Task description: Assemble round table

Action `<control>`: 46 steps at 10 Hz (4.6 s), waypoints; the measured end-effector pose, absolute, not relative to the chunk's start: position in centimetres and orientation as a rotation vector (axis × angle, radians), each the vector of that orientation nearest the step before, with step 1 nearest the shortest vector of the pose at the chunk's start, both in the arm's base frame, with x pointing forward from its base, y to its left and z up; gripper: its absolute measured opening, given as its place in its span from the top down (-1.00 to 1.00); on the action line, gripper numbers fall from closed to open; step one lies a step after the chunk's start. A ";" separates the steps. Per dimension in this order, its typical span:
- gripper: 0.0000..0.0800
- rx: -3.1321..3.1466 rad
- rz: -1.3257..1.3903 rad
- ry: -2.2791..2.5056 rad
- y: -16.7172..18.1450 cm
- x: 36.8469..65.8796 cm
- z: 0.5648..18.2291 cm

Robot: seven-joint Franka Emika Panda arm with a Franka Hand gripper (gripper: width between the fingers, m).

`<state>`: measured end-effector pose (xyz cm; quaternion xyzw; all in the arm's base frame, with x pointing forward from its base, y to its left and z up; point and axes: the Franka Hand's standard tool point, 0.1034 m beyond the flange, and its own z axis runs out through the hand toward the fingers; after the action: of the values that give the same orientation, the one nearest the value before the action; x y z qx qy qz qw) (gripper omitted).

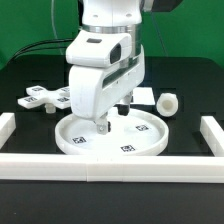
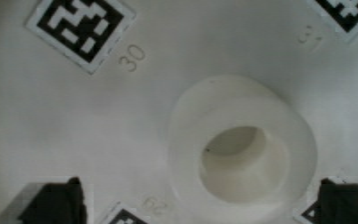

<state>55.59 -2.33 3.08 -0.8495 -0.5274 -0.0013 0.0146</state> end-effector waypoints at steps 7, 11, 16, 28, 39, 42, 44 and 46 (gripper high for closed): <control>-0.62 -2.633 0.019 -1.629 -3.0 54.6 0.8; -0.02 -2.631 0.018 -1.632 -2.9 54.6 0.8; -0.02 -2.613 0.009 -1.666 -1.8 55.0 1.0; -0.45 -2.544 0.100 -1.713 3.9 56.5 1.2; -0.62 -2.892 0.017 -1.206 5.0 53.6 8.3; -0.62 -2.971 0.012 -0.980 5.1 53.6 8.3; -0.62 -3.059 0.002 -0.518 5.4 52.6 7.8; -0.62 -3.085 0.021 -0.191 6.5 51.2 6.8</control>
Offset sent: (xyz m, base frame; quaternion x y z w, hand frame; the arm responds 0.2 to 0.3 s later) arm -0.0028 -0.0073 -0.0226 -0.0139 0.0203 0.0009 0.9997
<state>51.23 6.52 6.85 -0.9977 -0.0618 0.0067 0.0254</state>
